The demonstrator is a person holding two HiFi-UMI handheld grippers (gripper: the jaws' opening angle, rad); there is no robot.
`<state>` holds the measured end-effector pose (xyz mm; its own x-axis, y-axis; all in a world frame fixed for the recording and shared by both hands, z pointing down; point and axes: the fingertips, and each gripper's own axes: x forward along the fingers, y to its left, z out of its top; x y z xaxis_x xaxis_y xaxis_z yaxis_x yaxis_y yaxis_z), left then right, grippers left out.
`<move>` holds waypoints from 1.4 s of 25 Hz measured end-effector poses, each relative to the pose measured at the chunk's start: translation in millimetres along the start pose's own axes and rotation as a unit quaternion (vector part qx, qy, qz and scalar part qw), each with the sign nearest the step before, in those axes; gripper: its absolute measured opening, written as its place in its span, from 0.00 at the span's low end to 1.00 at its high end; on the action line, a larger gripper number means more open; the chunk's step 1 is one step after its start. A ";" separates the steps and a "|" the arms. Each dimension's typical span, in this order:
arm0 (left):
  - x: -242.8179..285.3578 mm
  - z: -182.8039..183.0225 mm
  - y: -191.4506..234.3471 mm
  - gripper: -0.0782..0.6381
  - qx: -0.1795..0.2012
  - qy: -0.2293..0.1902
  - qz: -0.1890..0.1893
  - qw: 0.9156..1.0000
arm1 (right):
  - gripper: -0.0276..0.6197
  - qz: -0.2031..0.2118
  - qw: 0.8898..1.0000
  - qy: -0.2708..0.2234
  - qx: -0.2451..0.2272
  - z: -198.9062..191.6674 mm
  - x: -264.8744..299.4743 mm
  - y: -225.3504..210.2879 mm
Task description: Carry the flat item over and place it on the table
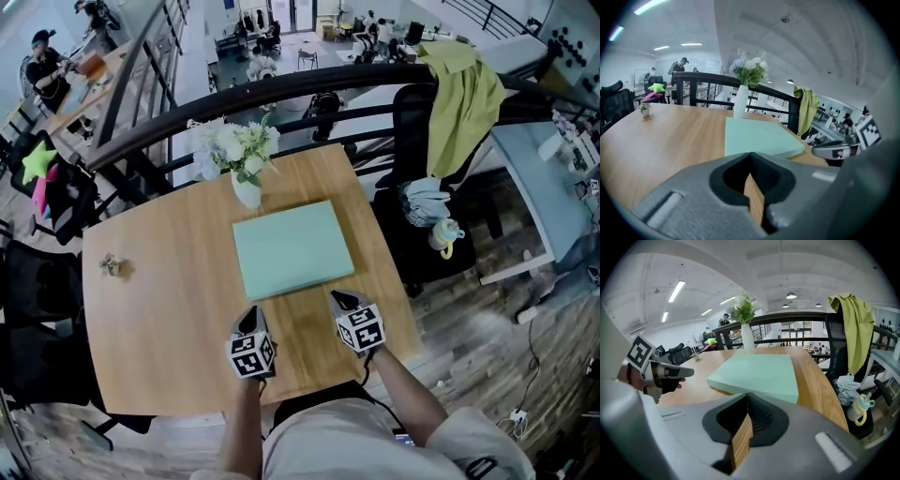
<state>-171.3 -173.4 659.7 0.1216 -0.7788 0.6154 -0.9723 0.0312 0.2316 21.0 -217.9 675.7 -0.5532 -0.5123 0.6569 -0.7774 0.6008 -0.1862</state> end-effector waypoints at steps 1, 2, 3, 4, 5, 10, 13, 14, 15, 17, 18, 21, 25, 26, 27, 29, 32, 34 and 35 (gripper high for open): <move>-4.7 -1.3 -2.3 0.11 -0.001 -0.002 -0.001 1.000 | 0.06 -0.001 1.000 -0.002 -0.003 -1.2 -3.9 3.9; -9.5 -2.5 -4.6 0.11 -0.004 -0.004 -0.002 1.000 | 0.06 -0.003 1.000 -0.005 -0.007 -2.1 -8.1 7.8; -14.5 -3.5 -6.9 0.11 -0.008 -0.006 -0.003 1.000 | 0.06 -0.007 1.000 -0.009 -0.012 -3.0 -12.9 11.7; -20.0 -4.3 -9.1 0.11 -0.012 -0.009 -0.004 1.000 | 0.06 -0.011 1.000 -0.013 -0.017 -3.9 -17.8 15.7; -25.8 -4.5 -11.1 0.11 -0.015 -0.013 -0.006 1.000 | 0.06 -0.015 1.000 -0.017 -0.022 -4.7 -22.6 20.0; -53.5 15.4 -21.7 0.11 -0.009 -0.054 -0.013 0.998 | 0.06 -0.027 0.997 -0.054 -0.043 8.6 -45.3 37.9; -72.1 38.4 -27.0 0.11 0.006 -0.088 -0.015 0.996 | 0.06 -0.032 0.994 -0.091 -0.048 32.2 -63.9 44.4; -78.6 47.0 -28.4 0.11 0.009 -0.100 -0.015 0.995 | 0.06 -0.034 0.993 -0.106 -0.051 42.3 -70.2 46.0; -85.1 56.1 -30.0 0.11 0.012 -0.113 -0.016 0.993 | 0.06 -0.038 0.991 -0.119 -0.057 52.6 -76.3 47.5; -98.4 76.0 -34.7 0.11 0.019 -0.140 -0.018 0.990 | 0.06 -0.047 0.986 -0.145 -0.071 74.4 -89.1 50.3; -104.9 86.2 -37.5 0.11 0.023 -0.154 -0.020 0.988 | 0.06 -0.051 0.983 -0.157 -0.076 85.5 -95.8 51.6; -124.1 114.9 -45.7 0.11 0.036 -0.194 -0.024 0.980 | 0.06 -0.063 0.975 -0.192 -0.089 114.7 -115.3 55.0; -149.3 149.3 -53.9 0.11 0.061 -0.240 -0.025 0.968 | 0.06 -0.080 0.963 -0.236 -0.103 149.4 -143.3 58.9; -155.6 156.4 -55.6 0.11 0.066 -0.250 -0.026 0.966 | 0.06 -0.083 0.960 -0.247 -0.105 157.1 -150.2 60.2; -161.7 162.6 -57.3 0.11 0.069 -0.259 -0.027 0.963 | 0.06 -0.085 0.957 -0.257 -0.105 164.2 -156.9 61.5; -172.2 172.4 -60.7 0.11 0.070 -0.274 -0.032 0.959 | 0.06 -0.084 0.952 -0.274 -0.105 176.0 -168.6 64.4; -183.2 184.0 -65.1 0.11 0.067 -0.292 -0.040 0.953 | 0.06 -0.088 0.946 -0.292 -0.108 189.6 -182.0 66.0; -188.5 191.0 -68.6 0.11 0.077 -0.303 -0.041 0.949 | 0.06 -0.091 0.943 -0.301 -0.108 195.5 -188.0 65.9; -190.2 193.9 -70.2 0.11 0.083 -0.308 -0.042 0.947 | 0.06 -0.092 0.942 -0.305 -0.109 197.6 -190.5 65.9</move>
<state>-164.9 -149.0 380.3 0.1098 -0.9934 0.0324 -0.9886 -0.1057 0.1076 16.0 -202.0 393.9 -0.5356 -0.8373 0.1100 -0.8339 0.5449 0.0879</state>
